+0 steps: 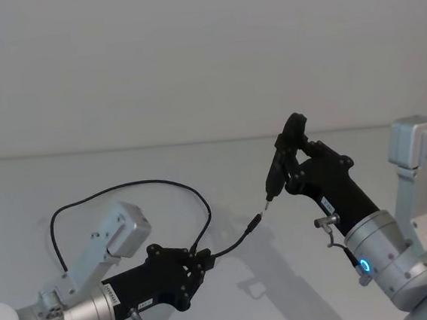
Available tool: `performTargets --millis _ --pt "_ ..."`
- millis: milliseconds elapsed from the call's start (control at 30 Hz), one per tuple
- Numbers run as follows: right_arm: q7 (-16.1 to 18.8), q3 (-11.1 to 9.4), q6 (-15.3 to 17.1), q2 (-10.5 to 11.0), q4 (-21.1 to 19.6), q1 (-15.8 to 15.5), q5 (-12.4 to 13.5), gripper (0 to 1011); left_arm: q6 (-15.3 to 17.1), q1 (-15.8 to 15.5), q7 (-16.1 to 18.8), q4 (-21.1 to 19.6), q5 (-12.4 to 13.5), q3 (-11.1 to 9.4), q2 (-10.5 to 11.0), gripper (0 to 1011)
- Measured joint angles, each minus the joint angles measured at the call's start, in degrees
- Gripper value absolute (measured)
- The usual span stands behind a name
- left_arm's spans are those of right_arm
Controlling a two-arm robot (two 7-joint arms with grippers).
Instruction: Pick up the data cable with the one hand.
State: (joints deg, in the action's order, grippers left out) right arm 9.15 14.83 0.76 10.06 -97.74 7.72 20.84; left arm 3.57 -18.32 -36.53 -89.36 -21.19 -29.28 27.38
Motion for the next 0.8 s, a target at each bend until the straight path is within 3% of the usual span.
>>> performTargets --millis 800 --pt "1.1 -0.4 -0.2 -2.2 3.6 1.2 -0.2 279 0.0 0.0 0.0 -0.1 0.0 0.0 0.1 46"
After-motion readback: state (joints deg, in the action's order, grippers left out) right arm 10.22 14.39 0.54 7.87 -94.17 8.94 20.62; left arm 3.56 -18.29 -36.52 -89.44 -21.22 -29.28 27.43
